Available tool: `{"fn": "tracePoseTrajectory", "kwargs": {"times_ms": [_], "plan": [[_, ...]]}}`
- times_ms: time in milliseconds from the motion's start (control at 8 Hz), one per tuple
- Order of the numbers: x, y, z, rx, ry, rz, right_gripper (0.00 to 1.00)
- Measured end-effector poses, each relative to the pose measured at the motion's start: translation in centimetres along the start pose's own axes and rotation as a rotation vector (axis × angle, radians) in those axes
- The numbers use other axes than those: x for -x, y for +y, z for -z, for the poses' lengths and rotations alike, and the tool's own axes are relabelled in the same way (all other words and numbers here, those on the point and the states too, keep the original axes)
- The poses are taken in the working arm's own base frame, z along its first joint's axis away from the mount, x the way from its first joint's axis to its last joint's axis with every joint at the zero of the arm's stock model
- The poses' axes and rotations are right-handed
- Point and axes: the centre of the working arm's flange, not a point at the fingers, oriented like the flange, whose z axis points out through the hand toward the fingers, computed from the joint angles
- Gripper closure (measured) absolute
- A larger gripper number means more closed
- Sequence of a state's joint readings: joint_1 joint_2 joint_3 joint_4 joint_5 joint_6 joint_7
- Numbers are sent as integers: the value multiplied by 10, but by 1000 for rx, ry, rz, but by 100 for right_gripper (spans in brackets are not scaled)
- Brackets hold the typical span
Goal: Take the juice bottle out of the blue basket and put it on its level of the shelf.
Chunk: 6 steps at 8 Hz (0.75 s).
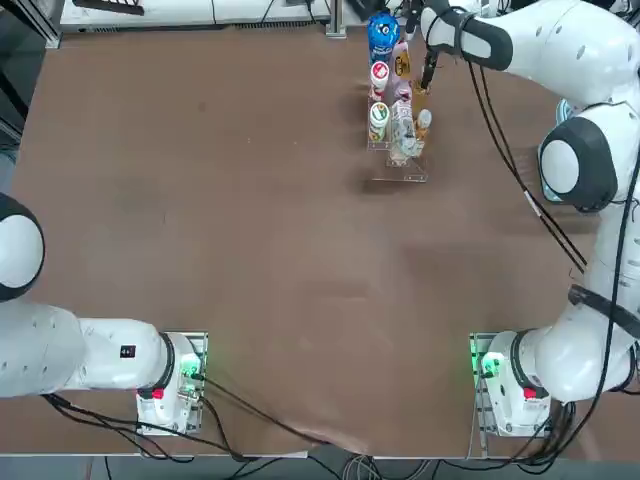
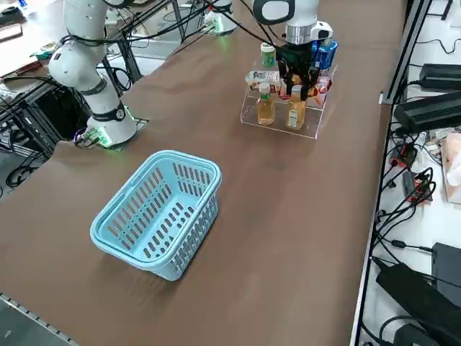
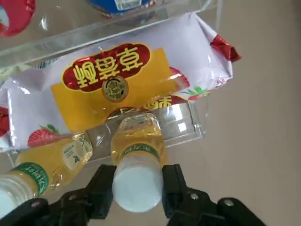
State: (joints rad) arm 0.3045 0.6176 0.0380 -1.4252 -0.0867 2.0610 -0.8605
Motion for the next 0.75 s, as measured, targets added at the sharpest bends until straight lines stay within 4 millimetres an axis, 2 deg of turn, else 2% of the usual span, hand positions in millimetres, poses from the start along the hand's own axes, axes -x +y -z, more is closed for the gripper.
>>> {"fn": "tracePoseTrajectory", "kwargs": {"times_ms": [500, 750], "plan": [[-9, -4, -9, 3, 4, 15, 44], [-10, -5, -11, 11, -6, 26, 33]]}}
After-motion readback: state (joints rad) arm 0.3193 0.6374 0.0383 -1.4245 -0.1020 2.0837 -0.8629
